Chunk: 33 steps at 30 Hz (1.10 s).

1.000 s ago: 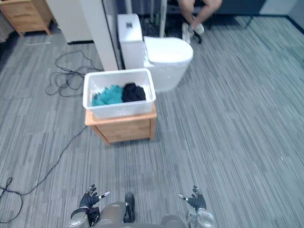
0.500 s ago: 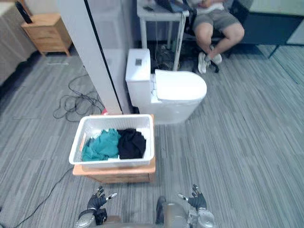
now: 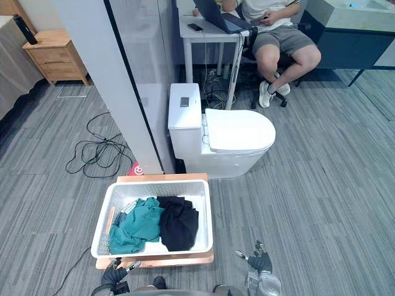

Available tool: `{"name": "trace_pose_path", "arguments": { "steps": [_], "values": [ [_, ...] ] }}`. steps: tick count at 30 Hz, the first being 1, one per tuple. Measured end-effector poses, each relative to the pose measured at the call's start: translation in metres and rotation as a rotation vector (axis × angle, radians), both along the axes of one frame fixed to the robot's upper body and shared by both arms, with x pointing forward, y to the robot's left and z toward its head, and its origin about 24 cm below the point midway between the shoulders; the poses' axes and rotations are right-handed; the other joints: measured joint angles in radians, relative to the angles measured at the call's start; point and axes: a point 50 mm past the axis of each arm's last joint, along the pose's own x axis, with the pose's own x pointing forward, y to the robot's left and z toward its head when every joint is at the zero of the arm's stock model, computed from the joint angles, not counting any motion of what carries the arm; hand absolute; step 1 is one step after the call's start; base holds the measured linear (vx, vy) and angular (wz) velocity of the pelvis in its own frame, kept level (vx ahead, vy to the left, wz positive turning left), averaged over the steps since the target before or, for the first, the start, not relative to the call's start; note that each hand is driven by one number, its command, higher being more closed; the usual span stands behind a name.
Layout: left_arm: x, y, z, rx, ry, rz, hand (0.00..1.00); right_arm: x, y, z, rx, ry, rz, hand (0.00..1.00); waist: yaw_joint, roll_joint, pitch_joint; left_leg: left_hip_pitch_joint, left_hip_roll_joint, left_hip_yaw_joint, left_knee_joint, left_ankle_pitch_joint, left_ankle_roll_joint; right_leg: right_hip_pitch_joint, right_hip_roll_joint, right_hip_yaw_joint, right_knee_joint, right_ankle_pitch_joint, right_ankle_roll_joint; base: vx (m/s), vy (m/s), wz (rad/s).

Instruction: Pick up the laundry basket with both hands and put the clothes into the washing machine.

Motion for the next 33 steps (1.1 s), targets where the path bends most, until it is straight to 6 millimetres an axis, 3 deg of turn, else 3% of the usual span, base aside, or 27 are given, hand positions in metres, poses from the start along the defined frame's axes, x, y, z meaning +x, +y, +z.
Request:
{"name": "trace_pose_path", "arguments": {
  "steps": [9, 16, 18, 21, 22, 24, 29, 33],
  "values": [
    [0.001, 0.005, 0.002, 0.061, 0.006, -0.019, 0.0, 0.03, -0.008, 0.023, -0.158, -0.115, 0.096, 0.0, 0.001, 0.005, 0.004, 0.002, -0.008, -0.007, -0.038, 0.009, 0.013, -0.027, 0.001, 0.013, 0.005, -0.002, 0.003, -0.05, 0.003, -0.04],
    [-0.018, 0.014, 0.002, 0.114, 0.048, 0.041, 0.0, 0.037, -0.01, 0.033, -0.235, -0.157, 0.117, 0.0, 0.003, 0.003, 0.005, 0.005, -0.035, -0.014, -0.092, 0.043, 0.025, -0.067, -0.017, 0.02, 0.033, -0.014, 0.027, -0.09, 0.04, 0.03],
    [-0.018, 0.025, 0.007, 0.15, 0.029, 0.095, 0.0, 0.043, -0.01, 0.039, -0.245, -0.193, 0.118, 0.0, 0.002, -0.001, 0.007, 0.004, -0.042, -0.014, -0.092, 0.039, 0.029, -0.067, -0.022, 0.022, 0.031, -0.019, 0.04, 0.0, 0.024, 0.02],
    [0.006, 0.055, 0.032, 0.267, -0.106, 0.15, 0.0, 0.053, -0.012, 0.051, -0.263, -0.252, 0.123, 0.0, 0.006, -0.003, 0.007, -0.008, -0.048, -0.028, -0.092, 0.034, 0.029, -0.067, -0.032, 0.01, 0.022, -0.016, 0.045, 0.03, 0.039, 0.14],
    [0.025, 0.07, 0.052, 0.335, -0.213, 0.144, 0.0, 0.058, -0.012, 0.055, -0.268, -0.276, 0.128, 0.0, 0.006, -0.003, 0.007, -0.011, -0.053, -0.031, -0.092, 0.036, 0.035, -0.066, -0.037, 0.008, 0.019, -0.013, 0.046, 0.05, 0.013, 0.07],
    [0.04, 0.078, 0.069, 0.378, -0.305, 0.163, 0.0, 0.062, -0.01, 0.057, -0.268, -0.289, 0.14, 0.0, 0.008, -0.003, 0.007, -0.011, -0.063, -0.031, -0.092, 0.035, 0.037, -0.063, -0.04, 0.008, 0.016, -0.011, 0.049, 0.08, 0.03, 0.01],
    [0.064, 0.067, 0.095, 0.398, -0.475, 0.131, 0.0, 0.074, 0.008, 0.07, -0.263, -0.369, 0.226, 0.0, 0.007, -0.004, 0.009, -0.011, -0.061, -0.032, -0.091, 0.028, 0.048, -0.048, -0.033, 0.016, -0.002, 0.003, 0.043, 0.12, 0.006, -0.01],
    [0.074, 0.047, 0.098, 0.386, -0.511, 0.044, 0.0, 0.084, 0.015, 0.078, -0.297, -0.405, 0.281, 0.0, 0.012, -0.013, 0.014, -0.007, -0.06, -0.033, -0.091, 0.024, 0.052, -0.048, -0.032, 0.032, 0.003, 0.005, 0.04, 0.08, 0.001, -0.01]
  ]
}}
